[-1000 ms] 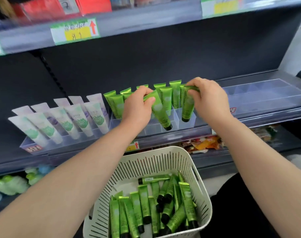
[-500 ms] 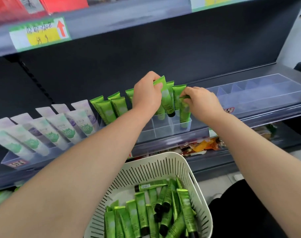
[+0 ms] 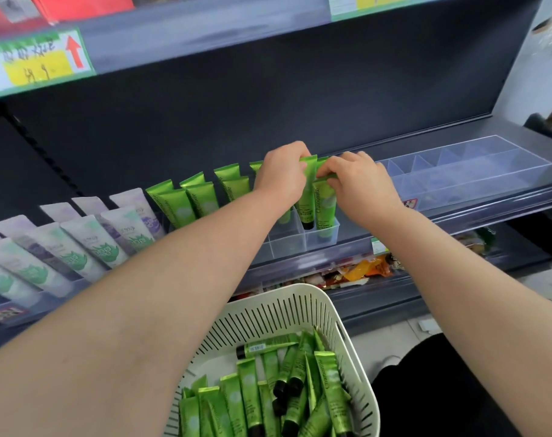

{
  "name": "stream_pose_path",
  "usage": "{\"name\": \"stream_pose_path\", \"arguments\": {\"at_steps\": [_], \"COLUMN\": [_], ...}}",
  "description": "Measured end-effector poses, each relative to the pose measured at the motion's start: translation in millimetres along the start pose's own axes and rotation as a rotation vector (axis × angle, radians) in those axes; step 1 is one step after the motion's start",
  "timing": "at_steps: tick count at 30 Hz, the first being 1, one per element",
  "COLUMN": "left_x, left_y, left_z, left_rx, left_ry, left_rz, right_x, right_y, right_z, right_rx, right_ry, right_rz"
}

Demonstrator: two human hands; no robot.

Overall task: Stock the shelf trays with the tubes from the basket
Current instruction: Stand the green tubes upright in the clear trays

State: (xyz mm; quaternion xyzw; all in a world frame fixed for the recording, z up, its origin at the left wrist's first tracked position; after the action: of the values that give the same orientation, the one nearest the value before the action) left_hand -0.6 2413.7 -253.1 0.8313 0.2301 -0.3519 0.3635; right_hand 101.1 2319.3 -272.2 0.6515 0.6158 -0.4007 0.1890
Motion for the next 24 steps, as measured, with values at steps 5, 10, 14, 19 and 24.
{"name": "stream_pose_path", "arguments": {"at_steps": [5,10,14,19,24], "left_x": [6,-7,-21,-41,-55], "left_y": [-1,-1,1,-7,-31], "left_z": [4,0,6,31,70], "left_rx": [0.055,0.035,0.059,0.099,0.113], "left_ry": [-0.053,-0.01,0.013,0.047,0.02], "left_rz": [-0.024,-0.007,-0.014,-0.116,-0.176], "right_x": [-5,-8,-12,-15,-8], "right_y": [4,-1,-13,-27,-48], "right_z": [2,1,1,9,41], "right_rx": [0.017,0.023,-0.004,-0.032,-0.108], "right_ry": [0.024,0.042,0.063,0.089,0.138], "right_rz": [0.013,0.012,0.013,0.023,-0.015]}}
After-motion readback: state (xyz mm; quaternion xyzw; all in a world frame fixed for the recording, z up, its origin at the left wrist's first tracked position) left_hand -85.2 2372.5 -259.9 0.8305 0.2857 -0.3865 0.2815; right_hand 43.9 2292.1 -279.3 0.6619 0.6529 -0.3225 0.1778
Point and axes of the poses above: each hand's wrist, its own z-axis away from the middle knuckle, its own x-axis out of the palm, y = z × x, the point moved 3 cm from there along -z, towards the middle knuckle, and after that the axes turned 11 degrees about y, right-handed, at the moved point
